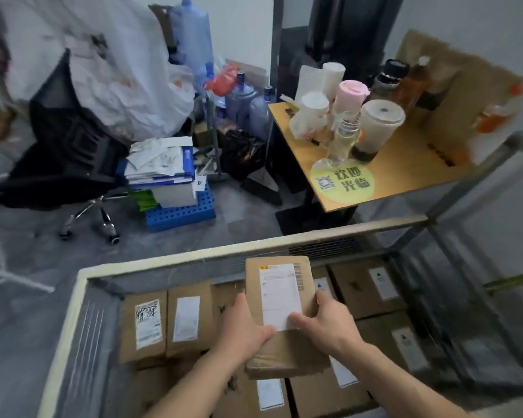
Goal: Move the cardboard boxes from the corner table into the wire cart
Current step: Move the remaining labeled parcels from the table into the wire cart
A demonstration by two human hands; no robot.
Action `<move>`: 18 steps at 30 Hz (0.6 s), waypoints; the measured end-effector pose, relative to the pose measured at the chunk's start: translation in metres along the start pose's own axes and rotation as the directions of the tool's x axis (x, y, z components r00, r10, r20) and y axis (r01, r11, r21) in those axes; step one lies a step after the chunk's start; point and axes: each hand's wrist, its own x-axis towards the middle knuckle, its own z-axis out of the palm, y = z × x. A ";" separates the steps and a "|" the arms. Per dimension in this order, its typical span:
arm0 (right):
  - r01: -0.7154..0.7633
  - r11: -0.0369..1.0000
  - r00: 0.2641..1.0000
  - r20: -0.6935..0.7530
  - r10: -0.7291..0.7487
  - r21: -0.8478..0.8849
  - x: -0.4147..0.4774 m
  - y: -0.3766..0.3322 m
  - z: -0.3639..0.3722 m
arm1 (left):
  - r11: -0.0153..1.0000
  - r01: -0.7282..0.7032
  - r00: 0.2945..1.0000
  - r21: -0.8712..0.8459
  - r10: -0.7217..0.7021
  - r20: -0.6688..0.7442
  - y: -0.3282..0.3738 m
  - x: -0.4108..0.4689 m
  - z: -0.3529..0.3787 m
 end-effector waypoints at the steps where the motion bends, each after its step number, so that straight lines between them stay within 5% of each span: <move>1: 0.000 1.000 0.999 0.033 0.001 -0.008 0.009 0.002 0.009 | 0.999 0.039 0.999 0.003 -0.039 -0.004 -0.010 0.007 0.003; 18: -0.004 0.987 0.977 0.208 0.038 -0.159 0.169 0.057 0.196 | 0.962 0.218 0.976 0.165 -0.215 -0.031 -0.182 0.148 0.066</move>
